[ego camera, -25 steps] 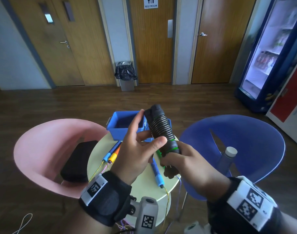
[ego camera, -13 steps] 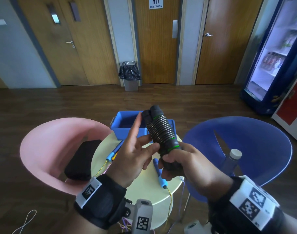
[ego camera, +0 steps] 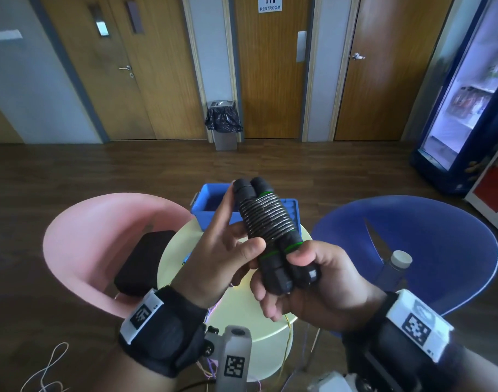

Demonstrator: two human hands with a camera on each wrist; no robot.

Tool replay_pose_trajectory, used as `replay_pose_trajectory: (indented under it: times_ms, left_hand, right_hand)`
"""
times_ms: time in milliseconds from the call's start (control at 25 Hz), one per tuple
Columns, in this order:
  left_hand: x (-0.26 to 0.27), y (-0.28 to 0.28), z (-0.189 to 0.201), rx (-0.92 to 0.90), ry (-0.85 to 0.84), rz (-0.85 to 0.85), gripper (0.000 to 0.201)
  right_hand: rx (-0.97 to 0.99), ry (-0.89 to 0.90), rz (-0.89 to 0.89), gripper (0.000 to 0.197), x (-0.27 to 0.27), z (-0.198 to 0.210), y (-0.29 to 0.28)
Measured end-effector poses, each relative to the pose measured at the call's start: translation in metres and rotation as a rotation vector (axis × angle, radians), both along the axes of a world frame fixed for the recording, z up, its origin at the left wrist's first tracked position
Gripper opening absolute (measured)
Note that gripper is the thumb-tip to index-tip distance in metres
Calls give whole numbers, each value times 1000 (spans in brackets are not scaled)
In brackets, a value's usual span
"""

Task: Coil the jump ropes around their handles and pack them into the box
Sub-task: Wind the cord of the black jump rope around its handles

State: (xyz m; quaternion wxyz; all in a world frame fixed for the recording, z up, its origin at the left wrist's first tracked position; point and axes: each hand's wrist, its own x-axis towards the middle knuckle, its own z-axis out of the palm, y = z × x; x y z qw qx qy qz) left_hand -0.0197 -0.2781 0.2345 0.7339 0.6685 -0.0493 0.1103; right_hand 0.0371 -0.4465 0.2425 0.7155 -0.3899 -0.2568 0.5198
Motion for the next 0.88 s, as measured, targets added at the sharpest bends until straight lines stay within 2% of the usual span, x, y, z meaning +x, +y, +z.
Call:
replay_pose_trajectory:
  times_ms: [160, 320, 360, 400, 480, 520, 600, 640, 720, 760, 840, 880]
  left_hand:
    - [-4, 3, 1, -16, -6, -105, 93]
    - [2, 2, -3, 4, -11, -52, 120]
    - [3, 5, -4, 124, -37, 25, 126]
    - [3, 10, -5, 353, -96, 128, 128]
    - [4, 19, -3, 936, -303, 285, 125]
    - [6, 19, 1, 1161, -426, 307, 119]
    - [10, 14, 9, 1416, -596, 174, 99]
    - [13, 10, 10, 1488, -610, 62, 91]
    - [17, 4, 10, 1512, -514, -87, 79]
    - [17, 2, 7, 1486, -457, -99, 74]
    - [16, 4, 0, 1365, -360, -20, 67]
    - [16, 5, -5, 1276, -301, 61, 65]
  right_hand:
    - [87, 79, 102, 44, 2, -6, 0]
    - [54, 81, 155, 47, 9, -7, -12]
    - [-6, 45, 156, 45, 12, -5, -17]
    - [-88, -12, 157, 44, 15, -2, -23]
    - [-281, -164, 181, 42, 20, 5, -32]
    - [-373, -236, 208, 42, 23, 8, -34]
    - [-517, -356, 283, 44, 29, 13, -34]
    - [-565, -402, 319, 48, 31, 15, -33]
    - [-594, -454, 336, 63, 35, 14, -34]
    - [-581, -451, 306, 75, 38, 11, -35]
    - [-523, -394, 181, 96, 43, 3, -36]
    - [-495, -377, 98, 100, 43, -1, -36]
